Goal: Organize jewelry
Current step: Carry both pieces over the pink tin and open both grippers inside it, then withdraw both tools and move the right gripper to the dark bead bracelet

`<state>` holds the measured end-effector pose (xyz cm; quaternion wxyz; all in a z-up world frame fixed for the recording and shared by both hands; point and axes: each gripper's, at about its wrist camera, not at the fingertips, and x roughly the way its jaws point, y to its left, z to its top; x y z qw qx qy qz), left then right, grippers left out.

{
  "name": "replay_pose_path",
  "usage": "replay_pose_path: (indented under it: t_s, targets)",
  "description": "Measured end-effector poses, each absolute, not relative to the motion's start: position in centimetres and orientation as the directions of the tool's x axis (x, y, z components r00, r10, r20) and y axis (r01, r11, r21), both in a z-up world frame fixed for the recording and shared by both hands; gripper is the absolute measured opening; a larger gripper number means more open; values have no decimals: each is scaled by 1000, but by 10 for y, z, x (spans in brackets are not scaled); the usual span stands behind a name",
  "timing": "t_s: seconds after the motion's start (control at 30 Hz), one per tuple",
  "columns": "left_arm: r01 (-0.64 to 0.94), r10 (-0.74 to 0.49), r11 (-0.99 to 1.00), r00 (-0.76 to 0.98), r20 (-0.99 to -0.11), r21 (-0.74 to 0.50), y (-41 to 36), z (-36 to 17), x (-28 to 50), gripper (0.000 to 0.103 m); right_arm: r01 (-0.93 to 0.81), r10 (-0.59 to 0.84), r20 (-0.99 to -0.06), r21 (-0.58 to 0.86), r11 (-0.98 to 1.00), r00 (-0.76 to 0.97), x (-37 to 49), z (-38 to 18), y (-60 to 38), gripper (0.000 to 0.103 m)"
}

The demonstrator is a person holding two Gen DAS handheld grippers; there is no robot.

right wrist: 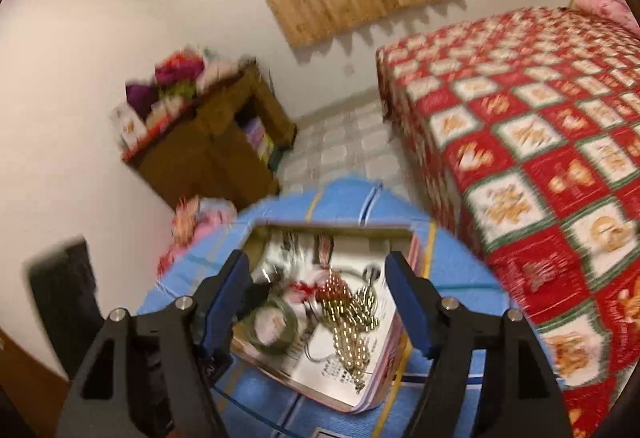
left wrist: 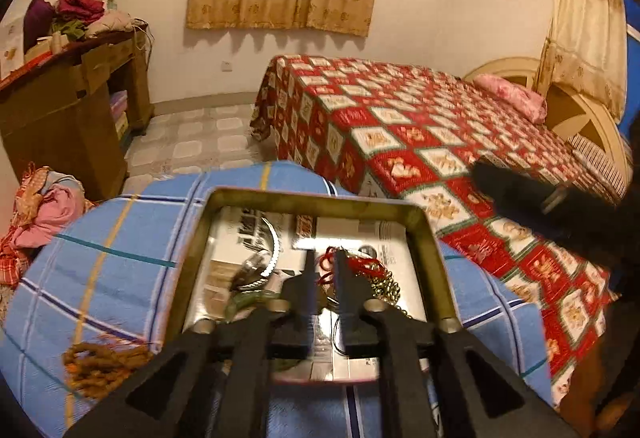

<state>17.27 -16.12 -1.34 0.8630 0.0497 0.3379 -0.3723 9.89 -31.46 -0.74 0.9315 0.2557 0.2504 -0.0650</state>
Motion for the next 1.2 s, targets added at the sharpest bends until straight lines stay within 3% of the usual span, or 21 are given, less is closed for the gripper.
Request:
replay_pose_path:
  t_s: [0.03, 0.1, 0.2, 0.3, 0.43, 0.6, 0.8, 1.2]
  targets:
    - [673, -615, 720, 502, -608, -171, -155, -6, 170, 61, 253, -21, -461, 446, 859, 887, 86, 7, -315, 74]
    - [660, -621, 733, 546, -562, -168, -141, 10, 159, 90, 260, -66, -408, 439, 860, 910, 70, 29, -312, 74]
    - [627, -600, 766, 614, -513, -145, -113, 28, 136, 90, 277, -136, -335, 419, 865, 932, 39, 52, -300, 74]
    - [580, -545, 807, 663, -512, -108, -92, 24, 116, 90, 309, -179, -328, 405, 861, 928, 16, 47, -282, 75]
    - [515, -450, 856, 708, -544, -39, -66, 4, 86, 90, 335, -171, -395, 396, 855, 903, 0, 9, -257, 78]
    - [434, -377, 900, 719, -584, -47, -33, -23, 57, 90, 304, -67, -522, 381, 873, 850, 1, -37, -225, 78]
    - [300, -256, 953, 743, -618, -34, -4, -47, 44, 90, 238, -2, -566, 344, 908, 824, -5, -62, -196, 78]
    - [227, -178, 974, 740, -648, -8, 13, -69, 38, 90, 246, 3, -635, 303, 921, 772, -8, -88, -176, 78]
